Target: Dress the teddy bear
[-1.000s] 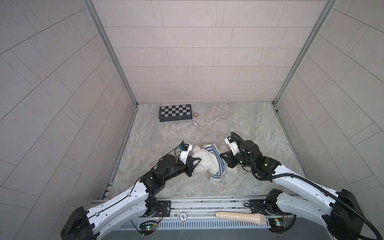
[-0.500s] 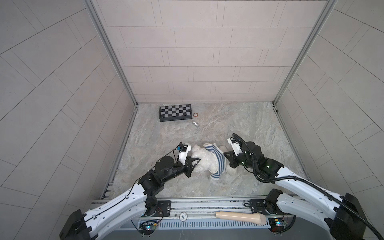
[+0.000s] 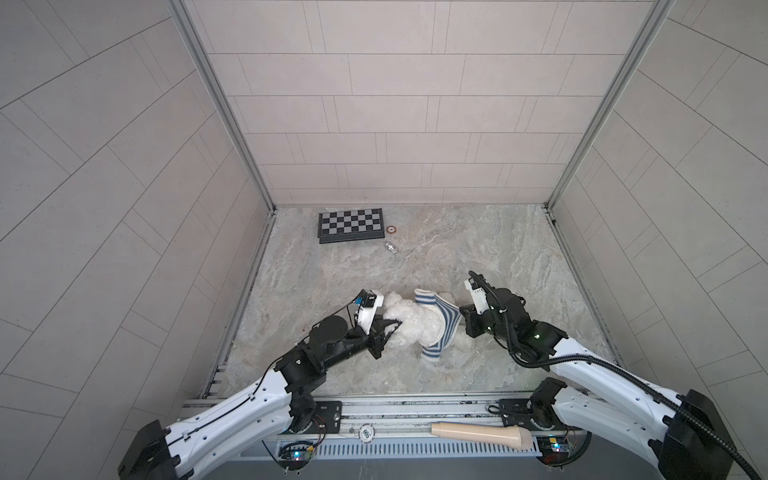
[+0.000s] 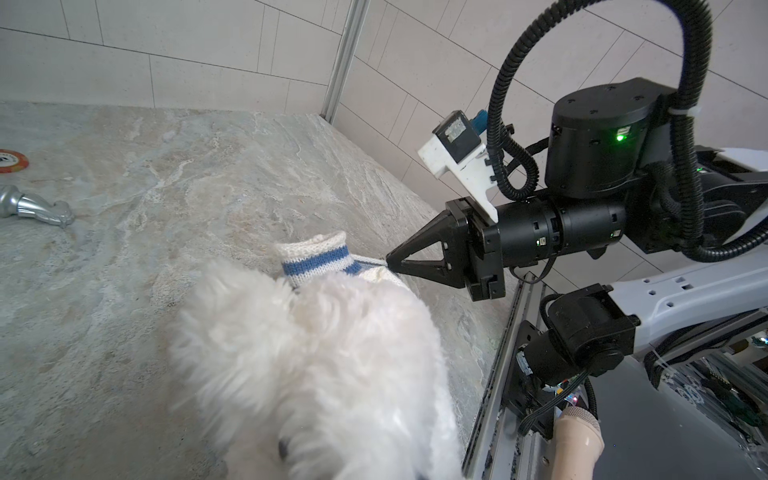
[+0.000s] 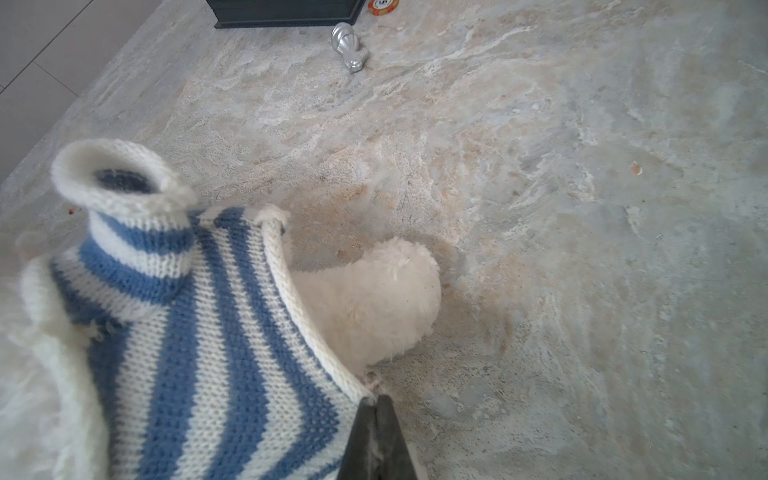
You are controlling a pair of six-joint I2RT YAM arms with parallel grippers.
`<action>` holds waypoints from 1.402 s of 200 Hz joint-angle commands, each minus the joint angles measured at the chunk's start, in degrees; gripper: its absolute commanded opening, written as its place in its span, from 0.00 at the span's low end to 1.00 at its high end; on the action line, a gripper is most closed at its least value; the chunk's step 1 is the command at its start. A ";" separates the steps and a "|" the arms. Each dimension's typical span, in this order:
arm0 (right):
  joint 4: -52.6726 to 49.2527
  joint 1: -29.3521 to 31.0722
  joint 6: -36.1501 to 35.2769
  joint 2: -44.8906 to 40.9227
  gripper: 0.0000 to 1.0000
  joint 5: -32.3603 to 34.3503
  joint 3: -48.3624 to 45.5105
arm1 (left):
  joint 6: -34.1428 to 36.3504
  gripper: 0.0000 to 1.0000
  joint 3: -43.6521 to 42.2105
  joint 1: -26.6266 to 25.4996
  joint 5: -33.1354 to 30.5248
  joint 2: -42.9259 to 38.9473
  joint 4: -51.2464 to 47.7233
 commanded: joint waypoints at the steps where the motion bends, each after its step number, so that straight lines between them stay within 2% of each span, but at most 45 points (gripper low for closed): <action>1: -2.69 -2.28 0.14 -0.50 0.00 4.70 -1.80 | 1.17 0.00 -0.29 -0.17 -1.20 -1.92 1.99; 39: -1.14 -2.38 -0.27 0.68 0.00 1.12 -1.34 | 0.63 0.00 -0.25 -0.17 -2.00 -2.30 1.87; 77: 5.53 -2.04 -1.68 3.00 0.00 -10.13 -1.63 | -1.18 0.00 0.40 -0.11 -3.34 -2.32 2.69; 98: 7.58 -0.70 -2.79 1.45 0.00 -13.16 -1.09 | -2.31 0.00 1.98 -0.14 -5.04 -1.98 1.88; 116: 9.27 0.24 -4.36 -2.71 0.14 -13.74 -1.45 | -3.01 0.00 4.09 -0.05 -6.77 -1.99 -0.95; 138: 6.33 0.57 -7.41 -5.74 0.30 -13.41 -0.01 | -4.89 0.00 6.08 -0.01 -8.71 -2.52 -3.33; 166: 4.98 1.99 -10.06 -8.36 0.42 -13.90 1.35 | -7.86 0.00 9.25 -0.01 -11.33 -3.00 -7.02; 201: 7.05 6.80 -15.96 -14.09 0.66 -13.16 1.94 | -12.86 0.00 16.97 0.05 -17.28 -0.09 -19.46; 231: 12.18 10.96 -20.94 -14.54 0.78 -13.09 1.48 | -18.77 0.00 18.81 0.04 -18.13 -0.04 -20.77; 263: 15.16 12.77 -22.61 -8.19 0.81 -13.06 4.97 | -24.16 0.00 22.34 0.02 -20.66 0.64 -26.56; 280: 16.21 16.08 -25.53 -4.79 0.82 -9.71 7.30 | -26.05 0.00 23.69 0.02 -20.81 1.30 -28.48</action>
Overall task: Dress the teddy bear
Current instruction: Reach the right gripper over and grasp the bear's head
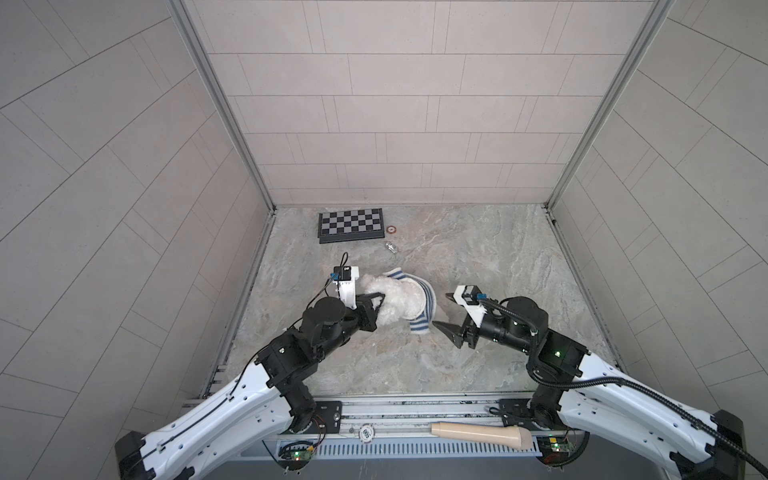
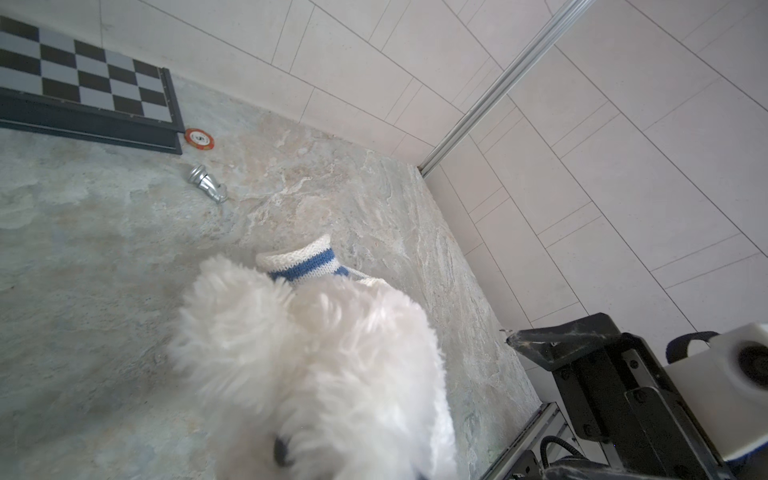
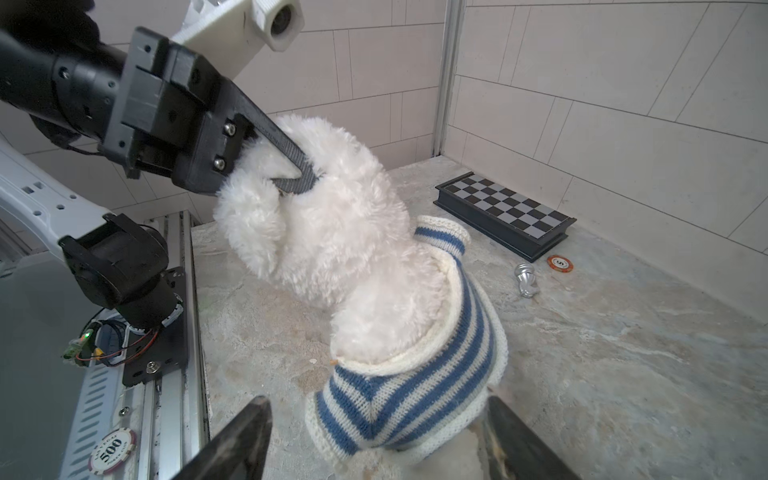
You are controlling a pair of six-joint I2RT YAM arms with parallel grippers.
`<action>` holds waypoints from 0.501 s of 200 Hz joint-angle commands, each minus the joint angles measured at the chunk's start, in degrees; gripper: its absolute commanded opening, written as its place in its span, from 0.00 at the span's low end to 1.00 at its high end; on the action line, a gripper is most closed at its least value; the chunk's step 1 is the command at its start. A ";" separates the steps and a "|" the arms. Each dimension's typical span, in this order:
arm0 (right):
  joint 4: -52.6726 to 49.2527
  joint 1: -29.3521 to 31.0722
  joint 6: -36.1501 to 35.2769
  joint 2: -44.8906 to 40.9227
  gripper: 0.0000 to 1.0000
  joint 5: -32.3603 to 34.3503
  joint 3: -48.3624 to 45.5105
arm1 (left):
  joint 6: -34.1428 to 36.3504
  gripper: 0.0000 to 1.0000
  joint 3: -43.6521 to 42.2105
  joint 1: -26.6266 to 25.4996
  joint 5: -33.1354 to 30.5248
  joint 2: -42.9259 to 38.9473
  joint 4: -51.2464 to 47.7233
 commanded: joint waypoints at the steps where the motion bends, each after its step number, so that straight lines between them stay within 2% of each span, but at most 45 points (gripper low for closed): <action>1: 3.81 3.53 -5.96 3.71 0.82 2.85 3.36 | -5.22 0.00 3.96 0.03 -2.28 0.15 -2.81; 24: 4.92 6.74 -9.48 8.84 0.82 5.76 6.90 | -8.51 0.00 4.57 0.07 -3.19 0.07 -3.72; 100: 10.42 11.34 -16.35 20.59 0.81 5.50 12.07 | -14.11 0.00 3.90 0.07 -2.75 0.42 -0.60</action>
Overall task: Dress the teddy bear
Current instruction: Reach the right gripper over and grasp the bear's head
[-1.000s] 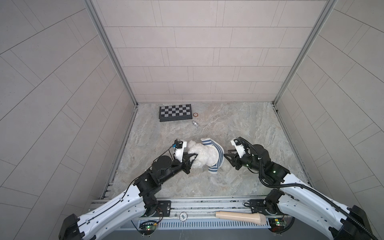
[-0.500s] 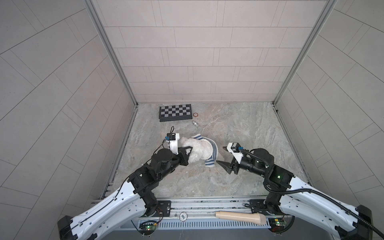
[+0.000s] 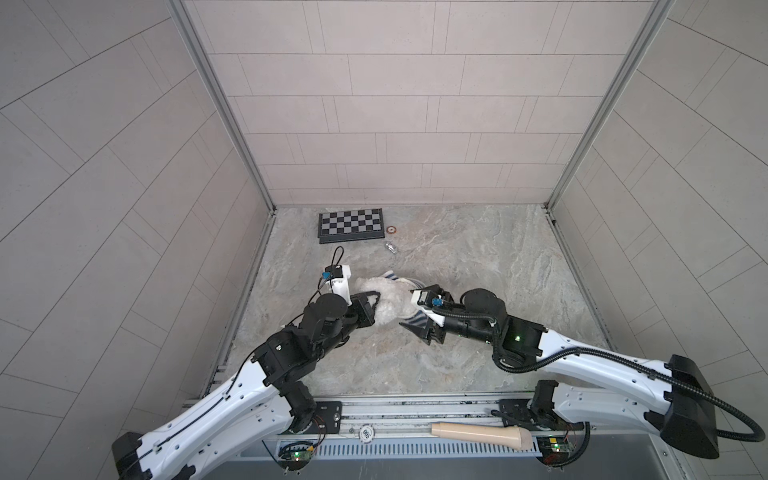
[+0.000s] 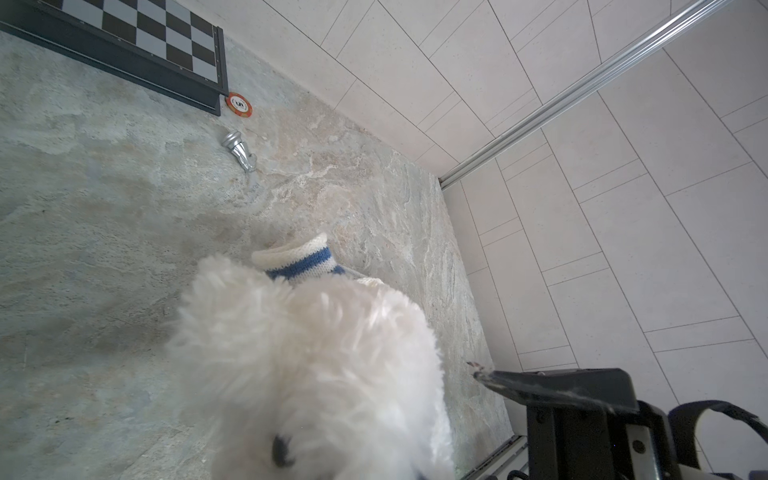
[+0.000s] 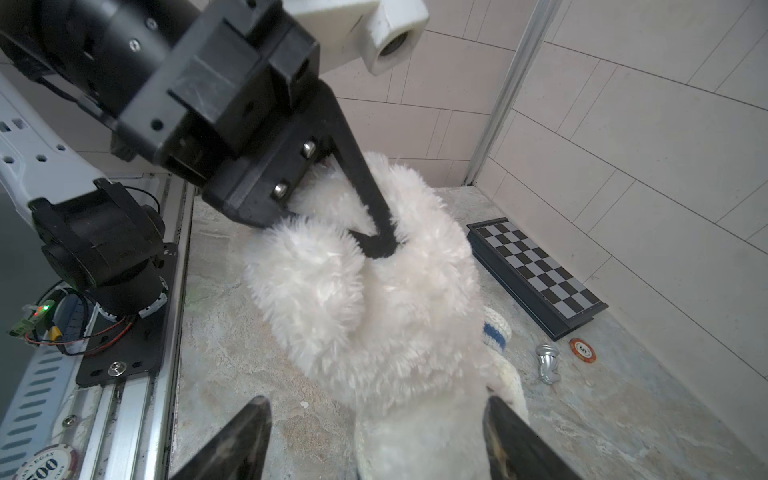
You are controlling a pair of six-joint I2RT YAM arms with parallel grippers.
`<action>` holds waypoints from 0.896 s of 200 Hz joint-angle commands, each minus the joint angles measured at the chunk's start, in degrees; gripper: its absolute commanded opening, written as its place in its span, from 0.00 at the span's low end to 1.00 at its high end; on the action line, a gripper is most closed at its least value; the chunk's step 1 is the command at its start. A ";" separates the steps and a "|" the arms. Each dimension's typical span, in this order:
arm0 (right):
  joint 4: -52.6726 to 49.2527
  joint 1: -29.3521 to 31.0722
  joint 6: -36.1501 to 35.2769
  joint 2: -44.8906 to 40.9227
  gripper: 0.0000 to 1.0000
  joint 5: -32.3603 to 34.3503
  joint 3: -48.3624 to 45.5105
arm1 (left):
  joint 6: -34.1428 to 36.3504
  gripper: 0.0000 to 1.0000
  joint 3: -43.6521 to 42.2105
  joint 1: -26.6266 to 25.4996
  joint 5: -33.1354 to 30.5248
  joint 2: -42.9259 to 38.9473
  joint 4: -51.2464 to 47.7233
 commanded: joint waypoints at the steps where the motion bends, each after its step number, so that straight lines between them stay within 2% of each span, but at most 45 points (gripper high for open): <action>1: 3.27 1.61 -5.06 1.93 0.81 0.23 1.76 | -3.09 0.00 1.22 0.05 -0.48 -0.28 4.21; 40: 5.22 3.46 -8.75 6.72 0.78 4.31 3.80 | -4.64 0.00 1.52 0.05 1.08 0.59 6.27; 97: 6.38 4.14 -12.68 13.08 0.63 10.43 6.72 | -6.22 0.00 0.49 0.02 1.80 0.01 7.48; 132: 9.83 4.58 -13.33 14.33 0.72 13.95 5.77 | -6.93 0.00 -0.15 0.03 2.08 0.03 8.63; 153: 11.99 4.58 -13.96 14.93 0.73 14.95 5.16 | -7.28 0.00 -0.36 0.06 2.45 0.58 9.28; 179: 13.56 4.59 -15.08 15.66 0.54 16.57 4.87 | -7.55 0.00 -0.54 0.10 2.98 0.95 10.23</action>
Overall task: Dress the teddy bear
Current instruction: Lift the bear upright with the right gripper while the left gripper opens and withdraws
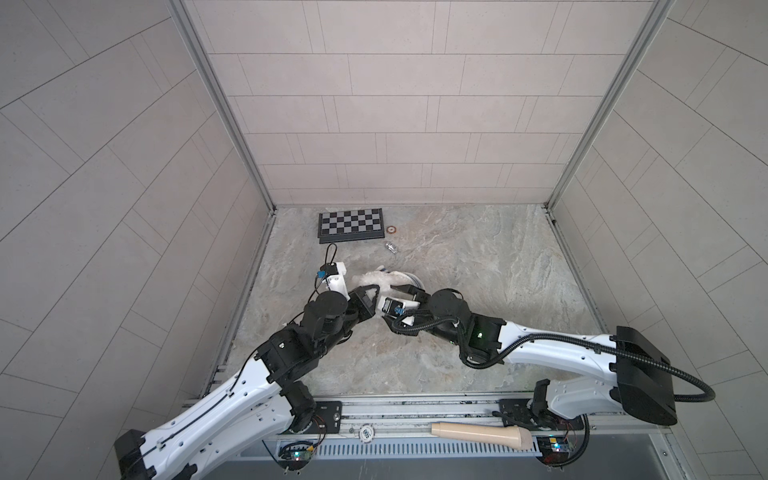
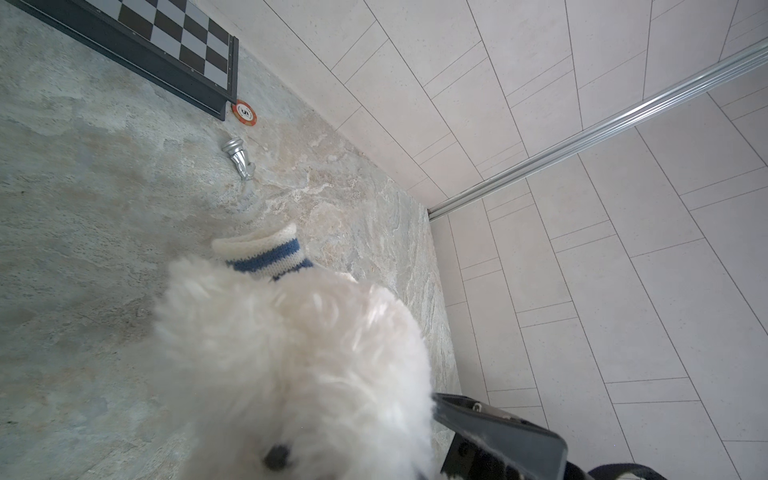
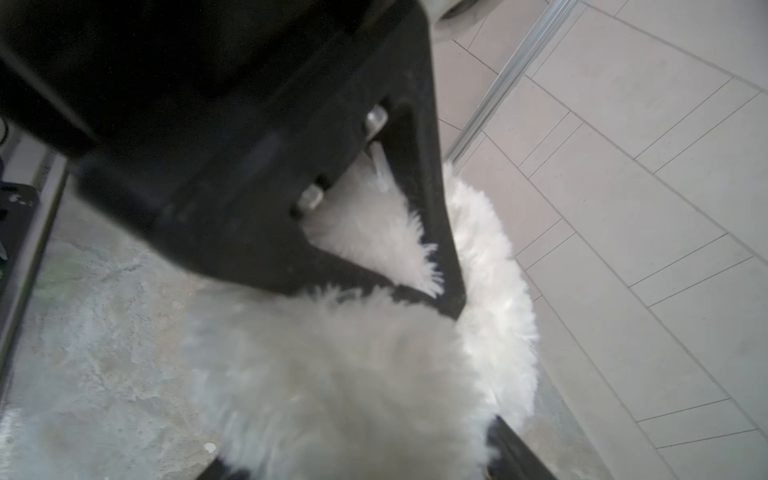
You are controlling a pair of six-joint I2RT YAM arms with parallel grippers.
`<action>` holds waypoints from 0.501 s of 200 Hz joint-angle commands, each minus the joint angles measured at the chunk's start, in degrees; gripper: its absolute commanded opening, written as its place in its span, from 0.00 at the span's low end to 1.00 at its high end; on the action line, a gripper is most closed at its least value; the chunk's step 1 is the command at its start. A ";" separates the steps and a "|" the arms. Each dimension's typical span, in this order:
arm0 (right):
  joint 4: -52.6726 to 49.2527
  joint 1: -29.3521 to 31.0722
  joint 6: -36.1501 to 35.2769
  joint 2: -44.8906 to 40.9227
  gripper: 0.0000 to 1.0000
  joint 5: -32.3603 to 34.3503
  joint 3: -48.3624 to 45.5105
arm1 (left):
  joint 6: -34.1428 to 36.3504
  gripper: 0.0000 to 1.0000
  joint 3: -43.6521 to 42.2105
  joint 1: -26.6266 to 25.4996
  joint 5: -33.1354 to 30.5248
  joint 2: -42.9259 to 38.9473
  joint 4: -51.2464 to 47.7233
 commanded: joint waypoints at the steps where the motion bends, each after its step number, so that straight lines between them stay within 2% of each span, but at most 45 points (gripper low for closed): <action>1: 3.94 0.13 -2.26 1.37 0.53 2.50 -0.50 | -1.01 0.00 -0.19 -0.51 4.21 -0.26 5.92; 45: 4.84 0.13 -2.24 0.15 0.17 1.71 -1.68 | -0.77 0.01 -1.72 -0.55 2.98 -1.69 6.48; 61: 3.86 0.12 -1.40 -0.89 0.11 1.78 -2.14 | 0.99 0.14 -1.90 -0.50 2.81 -2.06 6.50; 86: 1.67 -0.60 1.87 -3.56 0.00 0.70 -3.39 | 4.82 0.45 -1.86 -0.54 2.15 -3.06 5.91; 100: -1.33 -2.55 5.25 -6.02 0.00 -2.70 -3.46 | 7.75 0.56 -1.59 -0.54 3.02 -3.16 6.12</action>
